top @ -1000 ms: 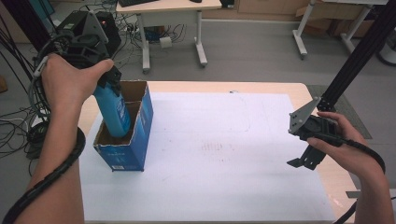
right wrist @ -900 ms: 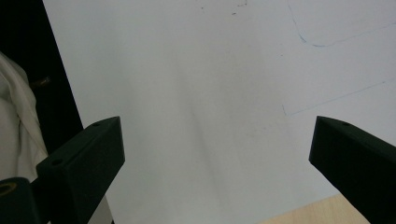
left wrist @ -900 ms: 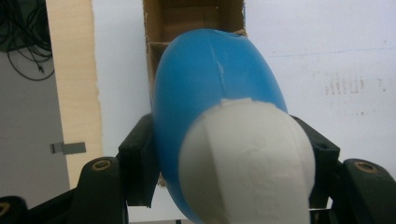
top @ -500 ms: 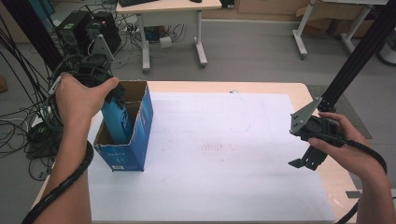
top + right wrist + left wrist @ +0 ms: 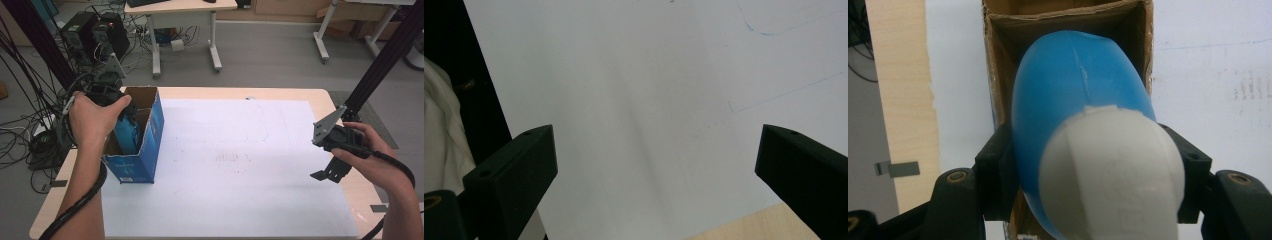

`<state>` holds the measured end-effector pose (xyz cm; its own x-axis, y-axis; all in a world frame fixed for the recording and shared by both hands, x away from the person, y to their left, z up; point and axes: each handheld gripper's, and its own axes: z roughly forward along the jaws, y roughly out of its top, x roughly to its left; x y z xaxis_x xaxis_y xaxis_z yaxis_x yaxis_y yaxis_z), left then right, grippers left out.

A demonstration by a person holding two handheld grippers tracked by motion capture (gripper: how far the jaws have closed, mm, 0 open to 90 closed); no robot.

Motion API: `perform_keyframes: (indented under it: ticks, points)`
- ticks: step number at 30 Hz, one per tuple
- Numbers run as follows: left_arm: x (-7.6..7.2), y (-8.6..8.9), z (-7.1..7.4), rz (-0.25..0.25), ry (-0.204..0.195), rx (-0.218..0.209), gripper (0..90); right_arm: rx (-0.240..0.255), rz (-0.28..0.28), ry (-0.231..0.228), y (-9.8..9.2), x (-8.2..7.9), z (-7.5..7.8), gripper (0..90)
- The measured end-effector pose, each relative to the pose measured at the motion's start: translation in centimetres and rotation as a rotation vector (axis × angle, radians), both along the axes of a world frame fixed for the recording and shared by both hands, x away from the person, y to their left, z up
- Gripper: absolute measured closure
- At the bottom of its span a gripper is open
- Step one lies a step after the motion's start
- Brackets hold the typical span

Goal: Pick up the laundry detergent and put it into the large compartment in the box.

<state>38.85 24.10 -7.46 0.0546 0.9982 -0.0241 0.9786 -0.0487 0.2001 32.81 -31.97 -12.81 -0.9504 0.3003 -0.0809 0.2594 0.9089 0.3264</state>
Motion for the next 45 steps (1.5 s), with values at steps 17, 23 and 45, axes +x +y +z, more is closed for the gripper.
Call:
perform_keyframes:
  ticks: [17,23,45]
  points:
    - [0.2,-0.4,-2.5,0.02,-0.017,0.003,37.2,0.003,-0.01,0.014,-0.6,0.4,-0.6,3.3]
    - [0.1,-0.3,-3.1,0.02,-0.017,0.001,37.2,0.006,-0.013,0.016,-0.7,0.5,-0.8,3.3]
    - [-0.4,-0.2,-5.6,0.017,-0.02,0.004,37.2,0.001,-0.003,0.025,-0.1,0.8,-1.0,3.3]
